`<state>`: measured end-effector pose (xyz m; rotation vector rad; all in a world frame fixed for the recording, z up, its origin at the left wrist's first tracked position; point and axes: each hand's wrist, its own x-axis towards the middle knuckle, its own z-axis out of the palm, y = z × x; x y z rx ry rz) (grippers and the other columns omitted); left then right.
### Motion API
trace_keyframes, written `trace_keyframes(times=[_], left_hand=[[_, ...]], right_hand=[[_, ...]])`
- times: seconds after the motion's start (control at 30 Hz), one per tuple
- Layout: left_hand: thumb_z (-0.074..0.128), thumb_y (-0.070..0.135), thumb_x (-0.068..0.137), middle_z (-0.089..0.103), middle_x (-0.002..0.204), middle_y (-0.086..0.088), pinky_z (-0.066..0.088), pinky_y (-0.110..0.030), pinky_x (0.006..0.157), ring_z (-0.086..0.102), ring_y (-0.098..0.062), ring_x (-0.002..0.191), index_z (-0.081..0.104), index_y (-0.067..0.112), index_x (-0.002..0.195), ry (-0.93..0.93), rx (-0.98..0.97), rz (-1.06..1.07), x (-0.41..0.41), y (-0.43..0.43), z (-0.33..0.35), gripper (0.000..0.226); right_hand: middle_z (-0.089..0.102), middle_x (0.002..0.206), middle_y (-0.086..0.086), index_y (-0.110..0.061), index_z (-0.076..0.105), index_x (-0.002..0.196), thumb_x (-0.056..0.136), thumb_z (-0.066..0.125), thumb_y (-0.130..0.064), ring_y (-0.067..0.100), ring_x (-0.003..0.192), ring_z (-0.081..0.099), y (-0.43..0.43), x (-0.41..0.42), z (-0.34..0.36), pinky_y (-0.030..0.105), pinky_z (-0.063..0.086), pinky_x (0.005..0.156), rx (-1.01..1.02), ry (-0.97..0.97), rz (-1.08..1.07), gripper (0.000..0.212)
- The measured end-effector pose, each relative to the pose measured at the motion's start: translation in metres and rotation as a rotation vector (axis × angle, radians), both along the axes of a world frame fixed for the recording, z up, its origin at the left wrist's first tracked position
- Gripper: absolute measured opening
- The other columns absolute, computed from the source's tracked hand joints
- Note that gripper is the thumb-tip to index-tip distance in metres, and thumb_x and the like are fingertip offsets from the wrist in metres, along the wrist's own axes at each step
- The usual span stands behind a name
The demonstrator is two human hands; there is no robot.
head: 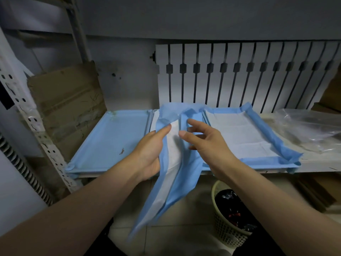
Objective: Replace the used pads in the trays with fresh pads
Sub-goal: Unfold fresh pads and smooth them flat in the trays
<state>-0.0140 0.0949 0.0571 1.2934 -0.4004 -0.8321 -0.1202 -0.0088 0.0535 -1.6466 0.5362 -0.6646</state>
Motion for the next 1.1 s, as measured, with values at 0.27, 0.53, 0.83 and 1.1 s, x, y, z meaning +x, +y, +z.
trace_keyframes(times=[0.27, 0.53, 0.83, 1.1], left_hand=[[0.066, 0.042, 0.082, 0.07, 0.113, -0.007, 0.045, -0.047, 0.103, 0.063, -0.028, 0.111, 0.065, 0.016, 0.117, -0.128, 0.058, 0.008, -0.004, -0.009, 0.001, 0.044], [0.058, 0.028, 0.095, 0.072, 0.099, -0.014, 0.056, -0.04, 0.083, 0.068, -0.029, 0.087, 0.069, 0.009, 0.097, -0.216, 0.124, 0.237, 0.024, 0.007, 0.008, 0.023], [0.065, 0.03, 0.091, 0.07, 0.103, -0.016, 0.055, -0.043, 0.084, 0.067, -0.033, 0.095, 0.069, 0.009, 0.094, -0.337, 0.166, 0.444, 0.075, 0.046, 0.017, 0.022], [0.08, 0.054, 0.067, 0.029, 0.153, -0.003, 0.031, -0.041, 0.113, 0.032, -0.023, 0.139, 0.025, 0.02, 0.149, -0.883, 0.349, 0.595, 0.081, 0.047, 0.017, 0.105]], right_hand=[[0.073, 0.102, 0.0, -0.018, 0.069, 0.109, 0.098, 0.053, -0.031, 0.018, 0.095, 0.069, -0.008, -0.001, -0.012, 0.039, 0.055, 0.088, 0.043, 0.01, -0.052, 0.023], [0.069, 0.103, 0.021, -0.004, 0.065, 0.093, 0.098, 0.048, -0.027, 0.034, 0.089, 0.066, -0.037, -0.019, -0.007, 0.049, 0.054, 0.082, 0.195, 0.016, -0.314, 0.029], [0.062, 0.087, 0.009, -0.016, 0.066, 0.086, 0.095, 0.055, -0.03, 0.026, 0.084, 0.057, -0.054, -0.04, 0.012, 0.037, 0.048, 0.076, 0.141, -0.018, -0.458, 0.02], [0.072, 0.095, 0.008, -0.018, 0.072, 0.093, 0.095, 0.056, -0.034, 0.032, 0.095, 0.066, -0.04, -0.033, 0.021, 0.05, 0.053, 0.087, 0.0, -0.036, -0.284, 0.023]])
